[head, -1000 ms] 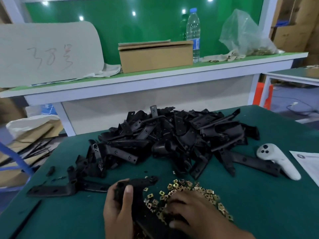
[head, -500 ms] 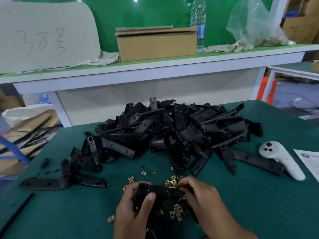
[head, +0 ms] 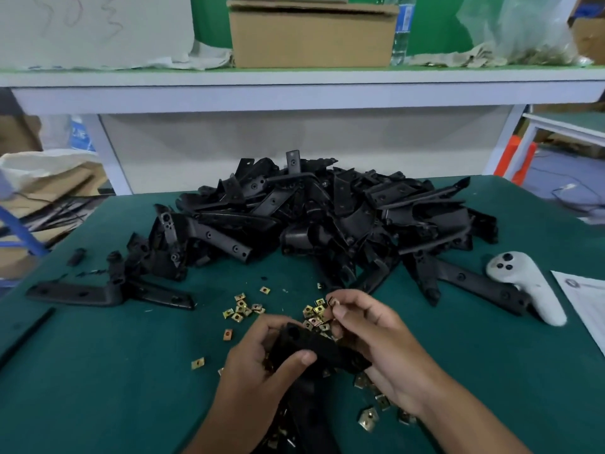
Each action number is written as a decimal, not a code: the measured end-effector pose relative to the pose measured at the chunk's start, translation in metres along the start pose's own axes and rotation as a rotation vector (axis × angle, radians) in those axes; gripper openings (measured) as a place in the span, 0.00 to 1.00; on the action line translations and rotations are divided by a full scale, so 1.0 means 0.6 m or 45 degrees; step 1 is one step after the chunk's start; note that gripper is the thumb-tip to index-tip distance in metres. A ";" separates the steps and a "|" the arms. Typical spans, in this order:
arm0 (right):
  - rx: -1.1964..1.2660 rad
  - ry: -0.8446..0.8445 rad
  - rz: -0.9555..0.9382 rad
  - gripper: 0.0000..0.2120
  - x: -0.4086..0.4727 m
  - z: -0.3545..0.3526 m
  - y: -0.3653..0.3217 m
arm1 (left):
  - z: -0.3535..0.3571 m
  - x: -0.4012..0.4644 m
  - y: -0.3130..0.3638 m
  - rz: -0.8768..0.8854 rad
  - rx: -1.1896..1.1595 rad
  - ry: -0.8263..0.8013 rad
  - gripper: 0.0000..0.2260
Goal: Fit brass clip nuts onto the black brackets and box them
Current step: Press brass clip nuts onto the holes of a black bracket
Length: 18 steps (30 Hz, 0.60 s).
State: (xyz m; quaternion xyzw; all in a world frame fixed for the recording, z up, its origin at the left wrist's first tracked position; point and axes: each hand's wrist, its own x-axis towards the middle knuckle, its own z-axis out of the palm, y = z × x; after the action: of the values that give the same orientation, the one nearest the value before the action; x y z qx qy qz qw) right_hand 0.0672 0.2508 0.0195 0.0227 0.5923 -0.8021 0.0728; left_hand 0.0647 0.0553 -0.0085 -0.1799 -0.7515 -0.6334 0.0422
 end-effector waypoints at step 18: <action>-0.129 -0.116 -0.025 0.12 -0.011 -0.007 -0.007 | -0.007 0.007 0.010 -0.087 -0.275 -0.140 0.16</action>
State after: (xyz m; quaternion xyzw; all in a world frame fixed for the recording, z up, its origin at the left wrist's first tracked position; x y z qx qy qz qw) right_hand 0.0729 0.2566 0.0229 -0.0234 0.6283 -0.7721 0.0930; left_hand 0.0620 0.0528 -0.0011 -0.1920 -0.6859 -0.7008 -0.0403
